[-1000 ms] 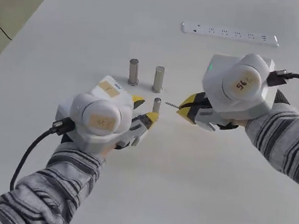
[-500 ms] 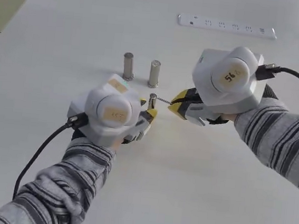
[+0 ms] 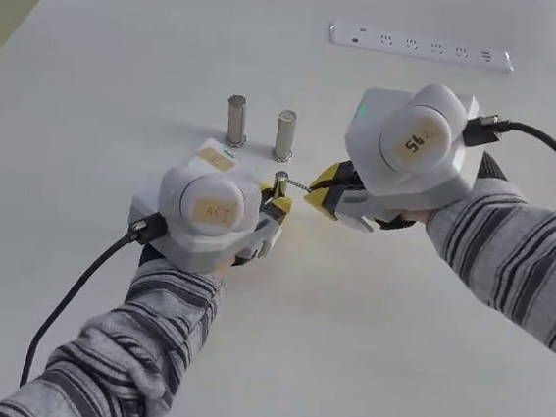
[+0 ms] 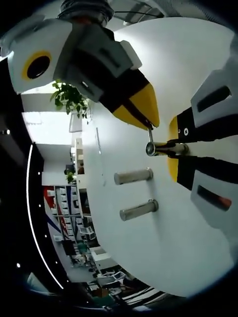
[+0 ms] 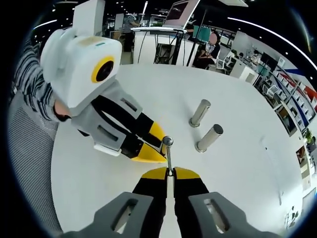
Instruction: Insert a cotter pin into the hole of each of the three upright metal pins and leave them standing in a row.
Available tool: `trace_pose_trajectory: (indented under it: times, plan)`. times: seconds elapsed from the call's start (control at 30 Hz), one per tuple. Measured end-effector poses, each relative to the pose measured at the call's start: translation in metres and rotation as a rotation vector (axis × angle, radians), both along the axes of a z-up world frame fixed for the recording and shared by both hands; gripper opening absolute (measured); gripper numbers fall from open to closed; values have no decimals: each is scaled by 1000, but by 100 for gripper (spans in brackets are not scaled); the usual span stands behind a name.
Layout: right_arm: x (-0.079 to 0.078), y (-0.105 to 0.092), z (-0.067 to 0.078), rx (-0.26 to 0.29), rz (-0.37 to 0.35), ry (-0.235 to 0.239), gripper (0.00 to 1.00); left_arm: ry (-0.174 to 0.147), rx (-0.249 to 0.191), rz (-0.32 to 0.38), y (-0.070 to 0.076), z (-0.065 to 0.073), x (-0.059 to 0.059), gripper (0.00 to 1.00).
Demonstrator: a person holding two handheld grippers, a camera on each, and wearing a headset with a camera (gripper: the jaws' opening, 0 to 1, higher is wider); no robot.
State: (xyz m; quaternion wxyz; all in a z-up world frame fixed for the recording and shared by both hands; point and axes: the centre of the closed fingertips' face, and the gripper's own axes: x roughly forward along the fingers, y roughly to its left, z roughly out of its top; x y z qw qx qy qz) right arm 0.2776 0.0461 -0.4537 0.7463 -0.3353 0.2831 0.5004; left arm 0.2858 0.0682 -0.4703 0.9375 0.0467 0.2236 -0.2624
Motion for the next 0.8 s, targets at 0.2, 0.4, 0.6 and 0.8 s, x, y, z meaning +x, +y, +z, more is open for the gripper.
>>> trace_pose_trajectory:
  times: [0.2, 0.4, 0.6, 0.8]
  plan:
    - [3, 0, 2, -18, 22, -14, 0, -8, 8, 9, 0, 0, 0, 5]
    - [3, 2, 2, -28, 34, -20, 0, -20, 27, 14, 0, 0, 0, 5]
    - [4, 8, 1, -10, 50, -26, 0, -26, 30, 18, -1, -1, 1, 5]
    - [3, 15, 2, -15, 74, -51, 0, -25, 26, 36, -1, -1, 1, 5]
